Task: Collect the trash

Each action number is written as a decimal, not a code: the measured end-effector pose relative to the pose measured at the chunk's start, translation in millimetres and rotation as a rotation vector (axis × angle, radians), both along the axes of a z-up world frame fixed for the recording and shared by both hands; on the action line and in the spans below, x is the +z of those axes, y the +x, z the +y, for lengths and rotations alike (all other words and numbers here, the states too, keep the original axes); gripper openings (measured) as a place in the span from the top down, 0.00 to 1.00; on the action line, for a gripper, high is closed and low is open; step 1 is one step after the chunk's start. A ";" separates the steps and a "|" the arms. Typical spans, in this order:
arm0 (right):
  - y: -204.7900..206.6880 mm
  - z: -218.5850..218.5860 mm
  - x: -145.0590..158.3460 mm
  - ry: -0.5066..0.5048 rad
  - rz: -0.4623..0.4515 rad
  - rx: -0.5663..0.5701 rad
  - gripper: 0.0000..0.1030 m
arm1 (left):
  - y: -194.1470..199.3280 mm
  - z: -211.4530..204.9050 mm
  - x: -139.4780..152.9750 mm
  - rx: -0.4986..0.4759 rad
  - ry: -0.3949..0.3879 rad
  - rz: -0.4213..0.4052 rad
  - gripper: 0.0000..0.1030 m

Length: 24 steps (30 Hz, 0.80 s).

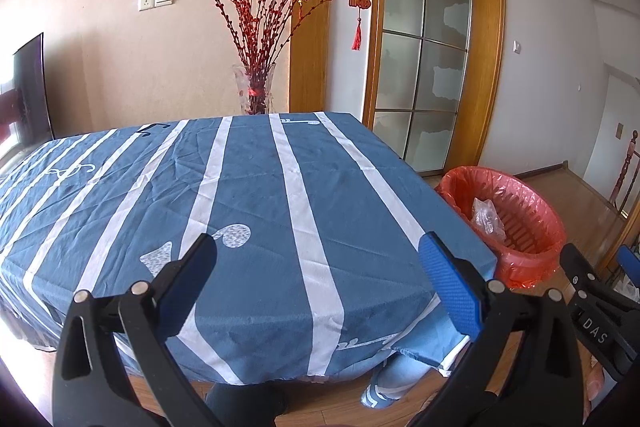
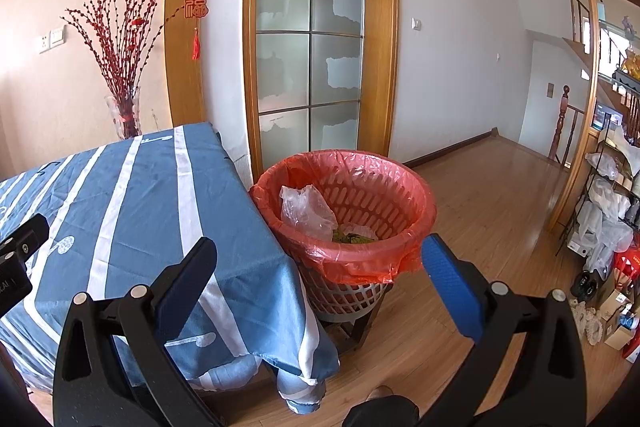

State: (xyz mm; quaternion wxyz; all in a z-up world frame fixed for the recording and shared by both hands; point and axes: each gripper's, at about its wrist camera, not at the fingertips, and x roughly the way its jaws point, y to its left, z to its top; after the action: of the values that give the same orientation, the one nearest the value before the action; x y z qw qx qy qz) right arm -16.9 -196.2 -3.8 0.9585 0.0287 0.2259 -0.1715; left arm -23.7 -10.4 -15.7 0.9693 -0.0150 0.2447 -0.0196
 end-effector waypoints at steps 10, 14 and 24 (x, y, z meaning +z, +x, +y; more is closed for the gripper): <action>-1.2 0.9 -0.4 -0.002 -0.001 0.001 0.02 | -2.7 -0.5 2.5 0.000 0.000 -0.008 0.04; -1.2 0.4 -0.3 -0.002 -0.001 0.001 0.02 | -1.9 -0.3 1.8 0.000 -0.003 -0.004 0.04; 0.8 1.0 -2.1 -0.002 0.009 0.001 0.02 | 1.3 0.1 -0.5 -0.001 -0.004 0.006 0.04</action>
State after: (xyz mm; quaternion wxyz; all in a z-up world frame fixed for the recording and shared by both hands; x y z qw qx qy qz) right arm -16.1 -195.3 -5.9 0.9576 0.0269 0.2298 -0.1715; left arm -22.4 -10.3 -16.2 0.9685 -0.0171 0.2478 -0.0203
